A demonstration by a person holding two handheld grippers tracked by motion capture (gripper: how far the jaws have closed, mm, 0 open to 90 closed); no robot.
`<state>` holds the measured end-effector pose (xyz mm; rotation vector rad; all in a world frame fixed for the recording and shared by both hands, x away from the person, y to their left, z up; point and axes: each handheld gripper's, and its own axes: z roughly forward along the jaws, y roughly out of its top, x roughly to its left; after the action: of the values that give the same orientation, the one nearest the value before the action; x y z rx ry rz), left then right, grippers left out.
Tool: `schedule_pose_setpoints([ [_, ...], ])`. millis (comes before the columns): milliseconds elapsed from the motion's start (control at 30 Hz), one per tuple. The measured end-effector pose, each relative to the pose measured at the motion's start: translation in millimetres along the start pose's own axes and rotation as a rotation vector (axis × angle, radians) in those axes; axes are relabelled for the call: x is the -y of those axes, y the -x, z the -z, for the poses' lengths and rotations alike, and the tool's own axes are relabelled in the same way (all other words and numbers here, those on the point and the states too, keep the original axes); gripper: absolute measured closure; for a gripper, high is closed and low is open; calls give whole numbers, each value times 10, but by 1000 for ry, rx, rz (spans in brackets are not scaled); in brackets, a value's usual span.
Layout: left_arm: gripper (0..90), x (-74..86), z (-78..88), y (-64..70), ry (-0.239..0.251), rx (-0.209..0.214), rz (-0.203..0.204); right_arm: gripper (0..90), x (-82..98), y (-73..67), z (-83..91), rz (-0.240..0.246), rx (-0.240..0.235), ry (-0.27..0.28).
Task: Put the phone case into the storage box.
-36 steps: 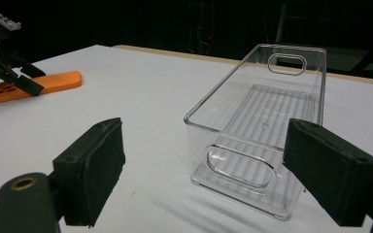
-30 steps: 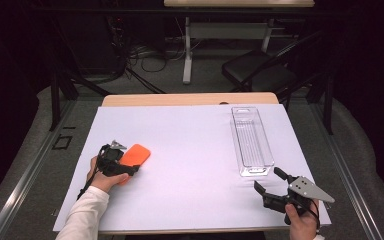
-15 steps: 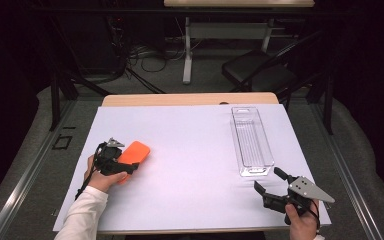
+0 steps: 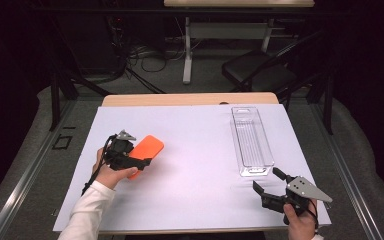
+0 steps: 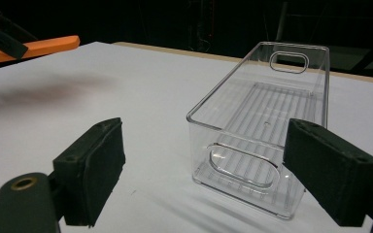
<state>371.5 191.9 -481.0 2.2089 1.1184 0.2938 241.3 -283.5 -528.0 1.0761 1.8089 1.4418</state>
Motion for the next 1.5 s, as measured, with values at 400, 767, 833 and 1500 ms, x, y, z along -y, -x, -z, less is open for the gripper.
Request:
schedule_pose_setpoints([
  [400,164,-258,-35,221,-4,39,-56,144,5,0,-16,5,-2,-2],
  [767,165,-435,-73,547,-17,108,-139,144,1,-1,-18,14,4,2],
  [833,164,-480,-76,649,-17,124,-168,144,0,-4,-21,14,1,1],
  [1500,164,-665,-175,1277,-37,223,-340,144,-4,-18,-26,19,6,3],
])
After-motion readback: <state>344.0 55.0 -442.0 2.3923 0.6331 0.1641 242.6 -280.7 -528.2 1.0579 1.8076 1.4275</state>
